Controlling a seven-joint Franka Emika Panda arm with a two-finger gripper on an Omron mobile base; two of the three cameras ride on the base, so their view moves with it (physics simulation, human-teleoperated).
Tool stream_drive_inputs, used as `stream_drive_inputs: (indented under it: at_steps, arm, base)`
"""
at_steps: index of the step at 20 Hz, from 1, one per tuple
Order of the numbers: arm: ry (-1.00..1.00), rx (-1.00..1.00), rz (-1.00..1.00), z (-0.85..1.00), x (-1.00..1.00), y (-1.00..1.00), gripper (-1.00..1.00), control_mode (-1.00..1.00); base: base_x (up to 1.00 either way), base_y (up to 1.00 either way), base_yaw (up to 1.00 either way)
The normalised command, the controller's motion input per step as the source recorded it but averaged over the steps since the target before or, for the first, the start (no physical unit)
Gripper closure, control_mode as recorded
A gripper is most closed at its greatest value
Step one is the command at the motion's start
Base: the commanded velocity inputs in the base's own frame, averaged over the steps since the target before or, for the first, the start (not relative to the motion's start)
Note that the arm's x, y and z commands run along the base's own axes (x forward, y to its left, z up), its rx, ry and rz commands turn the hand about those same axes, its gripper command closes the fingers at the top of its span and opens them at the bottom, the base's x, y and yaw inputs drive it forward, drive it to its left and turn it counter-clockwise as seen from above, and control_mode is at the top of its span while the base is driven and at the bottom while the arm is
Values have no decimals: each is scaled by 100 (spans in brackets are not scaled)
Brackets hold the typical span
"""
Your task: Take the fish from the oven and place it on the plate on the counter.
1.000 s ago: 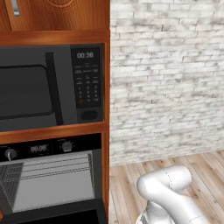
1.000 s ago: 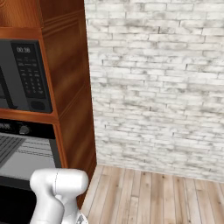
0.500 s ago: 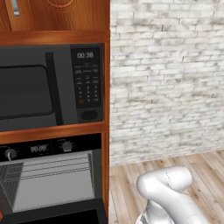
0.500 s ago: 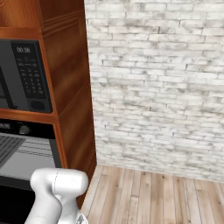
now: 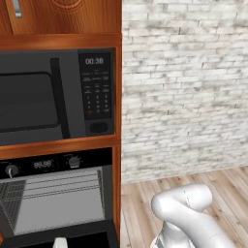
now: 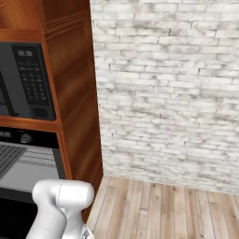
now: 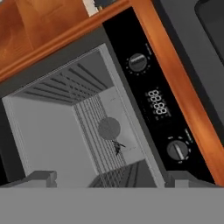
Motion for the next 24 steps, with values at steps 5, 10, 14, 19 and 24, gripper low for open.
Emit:
stream_drive_inputs:
  at_steps: [5, 10, 14, 19, 24]
  arm:
    - [3, 2, -1, 7, 64, -5, -100, -100]
    - [25, -6, -9, 9, 73, 0, -100, -100]
    - [5, -29, -10, 0, 39, 18, -100, -100]
    - [4, -33, -14, -29, 32, 25, -100, -100]
    - [-5, -14, -11, -51, 18, 2, -100, -100]
  base:
    - [0, 0, 0]
    - [0, 0, 0]
    - [0, 0, 0]
    - [0, 0, 0]
    - [0, 0, 0]
